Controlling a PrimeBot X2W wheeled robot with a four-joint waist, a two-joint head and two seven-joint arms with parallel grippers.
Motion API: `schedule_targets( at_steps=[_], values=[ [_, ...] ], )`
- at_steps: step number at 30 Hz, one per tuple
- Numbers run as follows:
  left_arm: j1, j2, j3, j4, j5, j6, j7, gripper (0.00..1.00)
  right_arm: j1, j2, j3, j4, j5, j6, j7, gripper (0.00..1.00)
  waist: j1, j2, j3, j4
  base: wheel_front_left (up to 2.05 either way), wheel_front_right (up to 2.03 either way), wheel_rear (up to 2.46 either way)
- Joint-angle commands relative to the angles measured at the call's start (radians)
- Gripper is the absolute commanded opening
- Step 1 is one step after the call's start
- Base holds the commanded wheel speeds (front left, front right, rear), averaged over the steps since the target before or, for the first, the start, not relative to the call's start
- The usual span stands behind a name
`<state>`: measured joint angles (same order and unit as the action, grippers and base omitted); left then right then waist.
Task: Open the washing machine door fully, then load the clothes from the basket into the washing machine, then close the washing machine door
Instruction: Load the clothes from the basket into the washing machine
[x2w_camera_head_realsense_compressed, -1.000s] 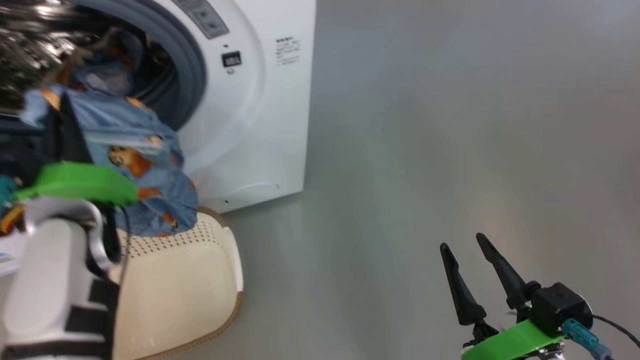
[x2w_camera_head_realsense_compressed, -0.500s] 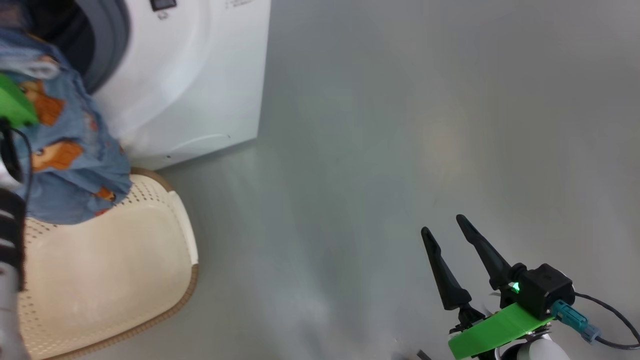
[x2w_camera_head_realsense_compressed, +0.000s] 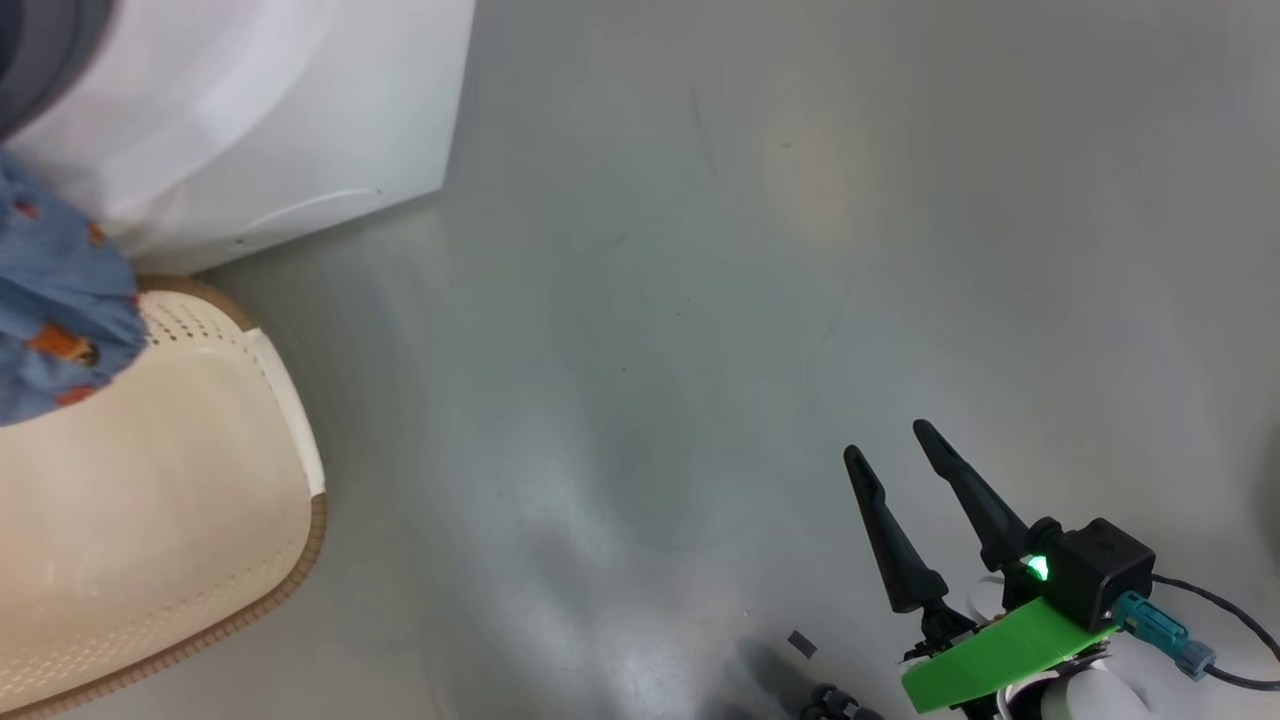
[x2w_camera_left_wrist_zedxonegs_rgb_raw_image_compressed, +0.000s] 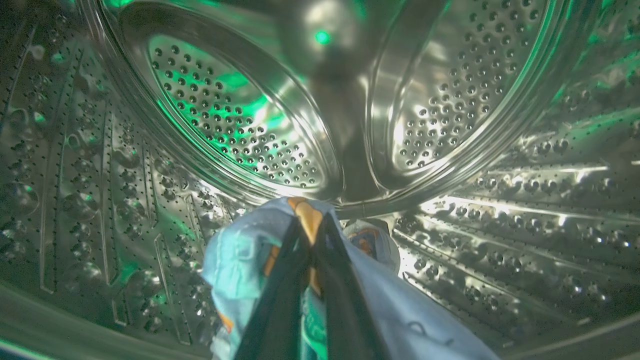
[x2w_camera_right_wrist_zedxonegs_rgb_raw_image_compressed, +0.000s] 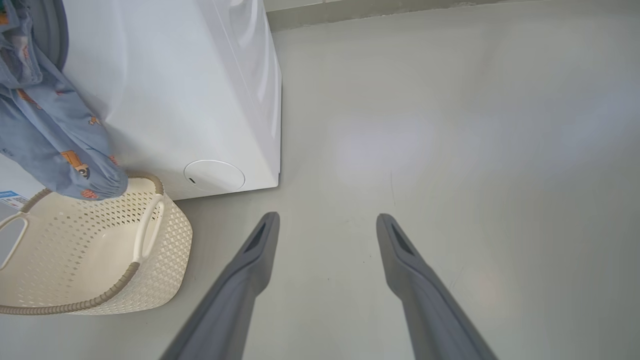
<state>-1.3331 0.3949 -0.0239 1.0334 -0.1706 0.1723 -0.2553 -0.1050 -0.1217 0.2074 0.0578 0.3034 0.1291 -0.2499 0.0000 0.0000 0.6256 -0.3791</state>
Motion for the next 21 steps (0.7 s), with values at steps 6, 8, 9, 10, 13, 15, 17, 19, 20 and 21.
schedule_targets(
  at_steps=[6,8,9,10,13,15,17,19,20,21],
  values=[
    [-0.068,0.068,0.006,-0.118,0.036,0.026,-0.006,0.00,0.005,-0.019,0.022,-0.026,0.021,0.002,-0.012,1.00,0.0000,0.0000,0.039,-0.019,0.00,0.00,0.00],
    [-0.077,0.073,0.007,-0.133,0.042,0.030,-0.006,0.00,0.004,-0.020,0.024,-0.027,0.025,0.002,-0.012,1.00,0.0000,0.0000,0.045,-0.023,0.00,0.00,0.00],
    [-0.081,0.074,0.011,-0.146,0.042,0.032,-0.006,0.00,0.004,-0.020,0.024,-0.028,0.026,0.002,-0.012,1.00,0.0000,0.0000,0.048,-0.024,0.00,0.00,0.00],
    [-0.082,0.078,0.013,-0.162,0.045,0.037,-0.006,0.00,0.004,-0.020,0.024,-0.029,0.027,0.002,-0.012,1.00,0.0000,0.0000,0.051,-0.027,0.00,0.00,0.00],
    [-0.079,0.089,0.021,-0.215,0.057,0.051,-0.006,0.00,0.004,-0.020,0.028,-0.032,0.030,0.002,-0.012,1.00,0.0000,0.0000,0.061,-0.033,0.00,0.00,0.00],
    [-0.069,0.091,0.014,-0.205,0.067,0.051,-0.006,0.00,0.006,-0.020,0.027,-0.032,0.030,0.002,-0.012,1.00,0.0000,0.0000,0.062,-0.033,0.00,0.00,0.00],
    [-0.062,0.086,-0.011,-0.125,0.087,0.054,-0.006,0.00,0.014,-0.020,0.023,-0.027,0.032,0.002,-0.012,1.00,0.0000,0.0000,0.061,-0.026,0.00,0.00,0.00],
    [-0.073,0.076,-0.019,-0.066,0.089,0.058,-0.006,0.00,0.017,-0.020,0.026,-0.022,0.032,0.002,-0.012,1.00,0.0000,0.0000,0.058,-0.021,0.00,0.00,0.00],
    [-0.079,0.071,-0.022,-0.034,0.088,0.058,-0.001,0.00,0.018,-0.020,0.027,-0.020,0.032,0.002,-0.012,1.00,0.0000,0.0000,0.056,-0.019,0.00,0.00,0.00],
    [-0.088,0.066,-0.028,-0.009,0.089,0.054,0.003,0.00,0.017,-0.019,0.028,-0.020,0.033,0.002,-0.012,1.00,0.0000,0.0000,0.055,-0.017,0.00,0.00,0.00]
  ],
)
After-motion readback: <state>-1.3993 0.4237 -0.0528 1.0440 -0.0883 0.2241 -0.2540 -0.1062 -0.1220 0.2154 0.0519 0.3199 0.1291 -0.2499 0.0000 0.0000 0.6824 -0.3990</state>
